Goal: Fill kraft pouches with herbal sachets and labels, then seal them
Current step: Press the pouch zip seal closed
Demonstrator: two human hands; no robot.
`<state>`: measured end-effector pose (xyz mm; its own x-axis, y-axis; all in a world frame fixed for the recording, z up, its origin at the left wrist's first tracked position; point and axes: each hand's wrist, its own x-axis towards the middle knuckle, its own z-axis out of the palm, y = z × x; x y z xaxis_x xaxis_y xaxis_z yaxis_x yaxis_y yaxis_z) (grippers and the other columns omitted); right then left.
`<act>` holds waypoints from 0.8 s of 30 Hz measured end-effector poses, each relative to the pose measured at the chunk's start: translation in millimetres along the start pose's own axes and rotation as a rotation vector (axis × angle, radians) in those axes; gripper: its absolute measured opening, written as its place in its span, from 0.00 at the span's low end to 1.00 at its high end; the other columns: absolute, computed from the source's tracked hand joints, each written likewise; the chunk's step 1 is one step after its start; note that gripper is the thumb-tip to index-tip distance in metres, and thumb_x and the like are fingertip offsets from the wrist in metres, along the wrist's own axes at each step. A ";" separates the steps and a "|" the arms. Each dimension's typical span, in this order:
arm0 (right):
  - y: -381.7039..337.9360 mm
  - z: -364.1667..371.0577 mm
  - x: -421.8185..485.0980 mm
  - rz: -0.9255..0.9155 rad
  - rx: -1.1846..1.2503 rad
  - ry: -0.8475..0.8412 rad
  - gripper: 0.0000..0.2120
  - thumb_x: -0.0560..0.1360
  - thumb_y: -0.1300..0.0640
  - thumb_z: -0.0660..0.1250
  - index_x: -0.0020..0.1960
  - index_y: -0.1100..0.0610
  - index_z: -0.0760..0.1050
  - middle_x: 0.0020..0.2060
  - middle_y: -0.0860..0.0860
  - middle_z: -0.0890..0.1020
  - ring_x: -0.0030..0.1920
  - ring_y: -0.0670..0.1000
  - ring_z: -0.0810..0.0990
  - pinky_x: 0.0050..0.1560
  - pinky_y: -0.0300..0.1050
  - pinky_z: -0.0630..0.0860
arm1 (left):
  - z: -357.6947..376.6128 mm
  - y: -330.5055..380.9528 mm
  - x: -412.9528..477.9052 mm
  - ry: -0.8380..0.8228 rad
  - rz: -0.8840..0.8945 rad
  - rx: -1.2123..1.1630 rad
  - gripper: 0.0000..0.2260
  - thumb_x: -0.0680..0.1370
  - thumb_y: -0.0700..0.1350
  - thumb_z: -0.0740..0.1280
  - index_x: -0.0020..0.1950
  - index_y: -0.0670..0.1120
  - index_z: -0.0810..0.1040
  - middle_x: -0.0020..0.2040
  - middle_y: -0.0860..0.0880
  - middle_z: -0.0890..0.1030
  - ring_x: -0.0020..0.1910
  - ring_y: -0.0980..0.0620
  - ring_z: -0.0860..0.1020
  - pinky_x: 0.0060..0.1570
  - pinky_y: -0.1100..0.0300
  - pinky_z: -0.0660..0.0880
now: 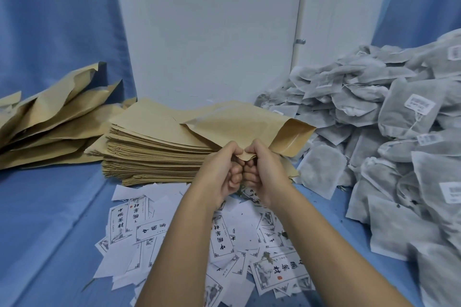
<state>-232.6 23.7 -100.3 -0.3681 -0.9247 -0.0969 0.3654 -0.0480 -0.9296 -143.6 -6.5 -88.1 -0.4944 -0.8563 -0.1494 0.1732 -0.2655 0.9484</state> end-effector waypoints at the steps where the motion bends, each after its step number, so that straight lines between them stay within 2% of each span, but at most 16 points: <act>1: -1.1 -0.4 -0.4 0.031 0.011 -0.028 0.22 0.73 0.55 0.59 0.21 0.54 0.63 0.18 0.48 0.60 0.18 0.46 0.54 0.19 0.35 0.52 | -0.7 1.2 0.0 -0.007 0.013 -0.024 0.12 0.75 0.42 0.60 0.32 0.43 0.67 0.18 0.52 0.61 0.17 0.56 0.58 0.18 0.68 0.56; 3: -3.5 0.6 -0.8 0.065 0.066 -0.054 0.19 0.74 0.53 0.59 0.25 0.54 0.61 0.19 0.47 0.58 0.18 0.45 0.53 0.19 0.35 0.51 | -1.1 2.5 0.9 -0.012 0.042 -0.109 0.13 0.76 0.41 0.60 0.31 0.43 0.66 0.18 0.52 0.60 0.16 0.56 0.58 0.17 0.68 0.56; 5: -4.6 1.8 0.7 0.044 0.136 -0.029 0.16 0.74 0.57 0.58 0.28 0.54 0.60 0.18 0.47 0.58 0.17 0.45 0.52 0.18 0.35 0.51 | 0.4 1.9 0.5 -0.031 0.051 -0.154 0.14 0.76 0.41 0.59 0.30 0.43 0.66 0.18 0.52 0.61 0.16 0.56 0.58 0.17 0.68 0.57; 8: -5.8 1.5 1.2 0.007 0.135 -0.004 0.16 0.74 0.60 0.58 0.28 0.55 0.60 0.18 0.48 0.60 0.17 0.45 0.54 0.17 0.34 0.51 | 1.1 -0.3 0.3 -0.039 0.067 -0.083 0.18 0.75 0.42 0.61 0.25 0.44 0.73 0.19 0.51 0.65 0.17 0.56 0.61 0.19 0.68 0.59; 10: -7.8 0.2 0.0 -0.003 0.082 -0.015 0.17 0.73 0.59 0.58 0.26 0.55 0.60 0.19 0.51 0.62 0.17 0.46 0.54 0.18 0.35 0.52 | 0.8 0.3 0.0 -0.007 0.112 -0.011 0.15 0.75 0.41 0.63 0.27 0.44 0.75 0.20 0.51 0.66 0.18 0.57 0.63 0.19 0.67 0.61; 13: -10.3 0.0 -0.5 0.004 0.076 -0.005 0.17 0.74 0.57 0.57 0.28 0.55 0.59 0.21 0.49 0.59 0.18 0.45 0.53 0.18 0.36 0.51 | 1.7 1.3 0.1 -0.009 0.142 -0.073 0.12 0.75 0.38 0.62 0.31 0.41 0.73 0.19 0.52 0.64 0.17 0.57 0.60 0.18 0.67 0.57; 16: -8.4 1.6 0.2 -0.033 0.135 0.030 0.15 0.75 0.60 0.55 0.30 0.53 0.58 0.19 0.47 0.57 0.18 0.45 0.53 0.18 0.35 0.51 | 2.9 0.6 1.0 -0.005 0.098 -0.130 0.11 0.75 0.37 0.60 0.32 0.42 0.68 0.18 0.52 0.61 0.16 0.57 0.57 0.17 0.67 0.55; 24: -10.6 -2.2 -1.2 -0.012 0.127 0.077 0.17 0.75 0.59 0.58 0.29 0.55 0.60 0.18 0.46 0.60 0.17 0.44 0.54 0.18 0.34 0.51 | -4.7 4.9 0.2 0.020 0.043 -0.166 0.14 0.75 0.37 0.60 0.31 0.46 0.62 0.18 0.53 0.60 0.15 0.58 0.56 0.17 0.68 0.52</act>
<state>-237.9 26.2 -91.1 -0.4354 -0.8925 -0.1174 0.4640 -0.1107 -0.8789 -138.9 -10.1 -84.8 -0.4667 -0.8767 -0.1163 0.3330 -0.2961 0.8952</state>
